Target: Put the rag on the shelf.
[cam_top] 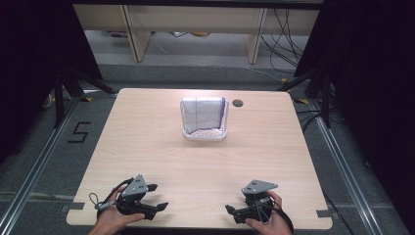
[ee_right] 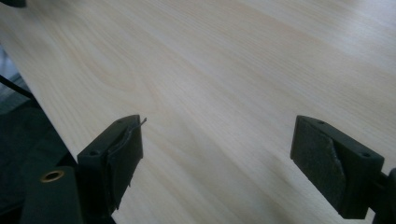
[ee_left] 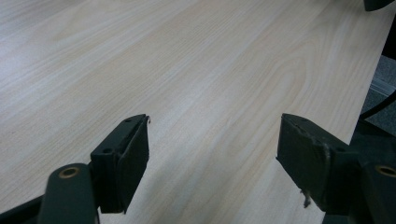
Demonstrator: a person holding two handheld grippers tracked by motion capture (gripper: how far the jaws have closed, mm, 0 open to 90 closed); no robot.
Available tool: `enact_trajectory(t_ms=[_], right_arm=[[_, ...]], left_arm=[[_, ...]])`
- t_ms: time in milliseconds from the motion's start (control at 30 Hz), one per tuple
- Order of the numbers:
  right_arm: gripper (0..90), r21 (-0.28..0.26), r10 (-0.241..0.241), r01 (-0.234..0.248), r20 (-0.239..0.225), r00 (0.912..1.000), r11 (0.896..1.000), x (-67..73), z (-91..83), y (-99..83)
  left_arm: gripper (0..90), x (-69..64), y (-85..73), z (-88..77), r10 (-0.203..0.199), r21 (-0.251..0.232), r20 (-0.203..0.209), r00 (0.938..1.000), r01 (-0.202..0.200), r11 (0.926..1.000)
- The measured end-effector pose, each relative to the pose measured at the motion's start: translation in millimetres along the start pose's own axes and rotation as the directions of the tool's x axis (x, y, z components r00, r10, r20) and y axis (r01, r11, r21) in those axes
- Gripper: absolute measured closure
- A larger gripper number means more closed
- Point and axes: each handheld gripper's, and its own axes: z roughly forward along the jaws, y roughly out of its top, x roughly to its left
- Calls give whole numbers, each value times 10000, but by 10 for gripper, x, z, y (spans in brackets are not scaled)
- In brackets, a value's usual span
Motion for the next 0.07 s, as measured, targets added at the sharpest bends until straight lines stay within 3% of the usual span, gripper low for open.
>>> enact_trajectory(t_ms=[33,67], right_arm=[[180,-39,48,-49,-140,9999,10000,-8,1,-1],[180,-55,150,-150,-137,9998,9999,-6,0,-4]], left_arm=[[245,-10,-3,10,-183,-159,53,9998,184,9997],[245,0,-4,4,-115,-89,17,9999,115,9999]])
